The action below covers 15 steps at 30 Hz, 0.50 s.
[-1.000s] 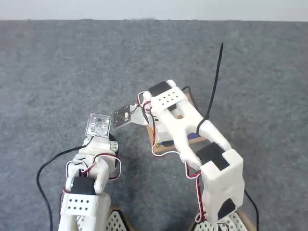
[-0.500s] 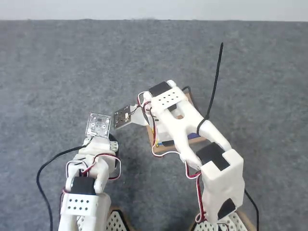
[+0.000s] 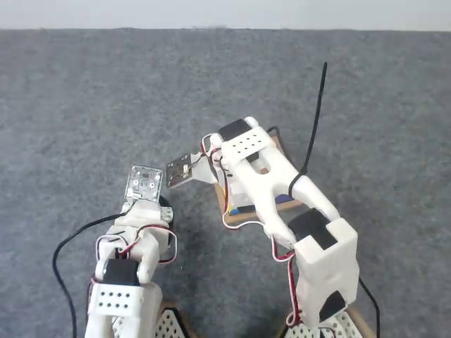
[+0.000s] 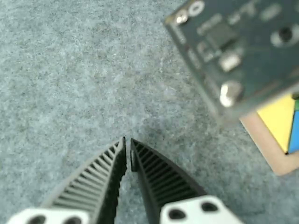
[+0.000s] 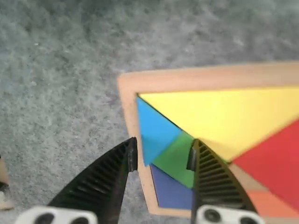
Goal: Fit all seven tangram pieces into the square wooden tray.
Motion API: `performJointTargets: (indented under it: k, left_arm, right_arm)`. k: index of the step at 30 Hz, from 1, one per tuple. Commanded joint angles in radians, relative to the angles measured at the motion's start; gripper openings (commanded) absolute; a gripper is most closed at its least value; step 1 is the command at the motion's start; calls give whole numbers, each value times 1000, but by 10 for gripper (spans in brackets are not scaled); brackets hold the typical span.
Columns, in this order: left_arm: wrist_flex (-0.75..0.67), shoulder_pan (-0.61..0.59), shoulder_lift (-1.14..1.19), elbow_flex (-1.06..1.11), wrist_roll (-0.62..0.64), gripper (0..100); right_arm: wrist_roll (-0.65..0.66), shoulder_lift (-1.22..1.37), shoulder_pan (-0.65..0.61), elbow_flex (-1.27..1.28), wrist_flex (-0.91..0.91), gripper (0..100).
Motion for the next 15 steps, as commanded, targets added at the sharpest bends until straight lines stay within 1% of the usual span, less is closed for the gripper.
performJointTargets:
  k: [1,6,10,15]
  left_arm:
    - [0,-3,-12,-19,5,14]
    - [0,-3,-12,-19,5,14]
    - [0,-3,-12,-19,5,14]
    - [0,-3,-12,-19,5,14]
  right_arm:
    - [-75,-68,42,-61,-21,151]
    - [-81,-4,36,-69,-25,151]
    - [-86,33,39,-69,-62,149]
    - [-86,44,42,-69,-67,148]
